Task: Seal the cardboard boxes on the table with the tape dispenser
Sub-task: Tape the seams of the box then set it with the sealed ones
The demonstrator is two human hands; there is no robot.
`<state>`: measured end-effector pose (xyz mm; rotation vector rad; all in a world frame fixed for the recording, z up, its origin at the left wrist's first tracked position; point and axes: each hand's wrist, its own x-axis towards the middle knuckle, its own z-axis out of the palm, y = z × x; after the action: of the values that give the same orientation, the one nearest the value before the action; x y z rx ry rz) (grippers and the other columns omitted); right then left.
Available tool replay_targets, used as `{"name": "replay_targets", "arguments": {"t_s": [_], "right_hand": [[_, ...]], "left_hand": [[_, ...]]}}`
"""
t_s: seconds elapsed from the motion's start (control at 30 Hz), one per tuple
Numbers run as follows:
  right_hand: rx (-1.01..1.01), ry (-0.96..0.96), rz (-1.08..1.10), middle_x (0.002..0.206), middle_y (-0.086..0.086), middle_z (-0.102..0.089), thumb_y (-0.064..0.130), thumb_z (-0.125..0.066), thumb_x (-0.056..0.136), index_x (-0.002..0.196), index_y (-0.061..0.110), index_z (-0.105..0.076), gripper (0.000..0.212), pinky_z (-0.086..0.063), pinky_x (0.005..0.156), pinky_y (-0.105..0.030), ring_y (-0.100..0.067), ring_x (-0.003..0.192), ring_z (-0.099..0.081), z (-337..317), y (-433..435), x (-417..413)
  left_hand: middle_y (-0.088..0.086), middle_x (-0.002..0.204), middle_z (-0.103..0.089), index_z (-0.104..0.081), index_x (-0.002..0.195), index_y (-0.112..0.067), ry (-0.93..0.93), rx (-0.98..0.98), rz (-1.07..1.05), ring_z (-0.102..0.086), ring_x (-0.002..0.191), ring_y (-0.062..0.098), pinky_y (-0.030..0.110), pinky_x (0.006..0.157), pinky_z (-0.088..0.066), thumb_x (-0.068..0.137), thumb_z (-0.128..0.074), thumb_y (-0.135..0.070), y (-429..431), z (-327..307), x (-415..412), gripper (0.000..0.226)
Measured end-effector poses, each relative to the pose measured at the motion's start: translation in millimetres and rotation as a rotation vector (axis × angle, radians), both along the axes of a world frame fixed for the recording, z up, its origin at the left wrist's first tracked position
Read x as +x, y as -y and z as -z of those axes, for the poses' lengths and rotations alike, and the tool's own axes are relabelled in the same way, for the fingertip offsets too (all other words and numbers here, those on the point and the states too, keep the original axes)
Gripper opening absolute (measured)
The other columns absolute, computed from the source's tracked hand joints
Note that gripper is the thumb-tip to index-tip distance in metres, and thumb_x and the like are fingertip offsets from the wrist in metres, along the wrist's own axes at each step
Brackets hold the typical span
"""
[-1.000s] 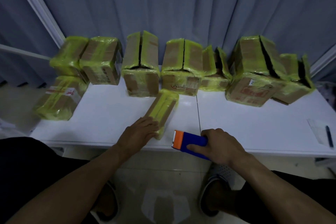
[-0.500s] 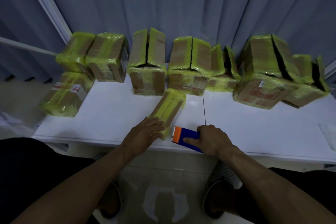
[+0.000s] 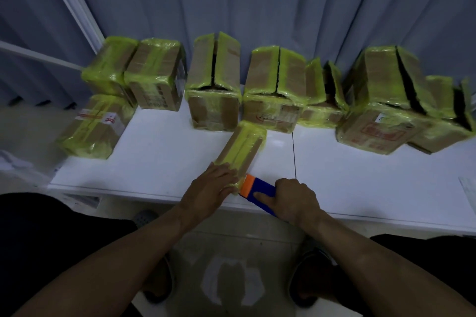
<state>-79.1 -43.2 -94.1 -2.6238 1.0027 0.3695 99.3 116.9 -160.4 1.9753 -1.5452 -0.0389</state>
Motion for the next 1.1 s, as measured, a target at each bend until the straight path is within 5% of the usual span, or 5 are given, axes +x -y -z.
{"name": "replay_targets", "arguments": {"t_s": [0.47, 0.63, 0.77, 0.93, 1.1], "right_hand": [[-0.209, 0.019, -0.003, 0.105, -0.001, -0.071, 0.075, -0.044, 0.095, 0.109, 0.019, -0.060, 0.059, -0.047, 0.067, -0.030, -0.020, 0.085, -0.067, -29, 2, -17], [-0.133, 0.073, 0.101, 0.084, 0.004, -0.059, 0.078, -0.048, 0.090, 0.087, 0.023, -0.050, 0.056, -0.042, 0.059, -0.029, -0.015, 0.067, -0.054, -33, 8, -31], [-0.072, 0.129, 0.106, 0.076, 0.009, -0.055, 0.078, -0.050, 0.089, 0.084, 0.025, -0.050, 0.053, -0.042, 0.055, -0.027, -0.009, 0.062, -0.054, -38, 11, -32], [-0.093, 0.189, 0.082, 0.070, 0.009, -0.056, 0.081, -0.047, 0.088, 0.073, 0.025, -0.049, 0.058, -0.046, 0.056, -0.028, -0.012, 0.061, -0.057, -47, 11, -23], [-0.021, 0.271, 0.029, 0.070, 0.009, -0.058, 0.082, -0.048, 0.087, 0.075, 0.024, -0.053, 0.059, -0.047, 0.057, -0.027, -0.010, 0.061, -0.060, -65, -4, 10]], "left_hand": [[0.003, 0.119, -0.064, -0.063, 0.114, -0.018, 0.056, 0.042, -0.238, -0.059, 0.113, 0.022, 0.047, 0.107, -0.043, 0.076, -0.073, -0.060, 14, -21, -20, 0.058], [0.012, 0.152, -0.038, -0.036, 0.149, -0.013, -0.289, 0.078, -0.354, -0.037, 0.141, 0.028, 0.040, 0.106, -0.043, 0.072, -0.081, -0.049, 22, -18, -20, 0.096], [0.004, 0.122, -0.062, -0.056, 0.129, -0.013, -0.569, 0.122, -0.363, -0.061, 0.113, 0.024, 0.041, 0.097, -0.052, 0.070, -0.083, -0.040, 24, -18, -7, 0.071], [-0.006, 0.116, -0.058, -0.057, 0.126, -0.022, -0.413, 0.131, -0.301, -0.058, 0.100, 0.009, 0.020, 0.082, -0.047, 0.069, -0.085, -0.039, 12, -31, -10, 0.066], [-0.007, 0.125, -0.055, -0.051, 0.131, -0.038, -0.331, 0.149, -0.203, -0.058, 0.109, 0.009, 0.032, 0.088, -0.054, 0.069, -0.078, -0.056, -25, -40, -10, 0.070]]}}
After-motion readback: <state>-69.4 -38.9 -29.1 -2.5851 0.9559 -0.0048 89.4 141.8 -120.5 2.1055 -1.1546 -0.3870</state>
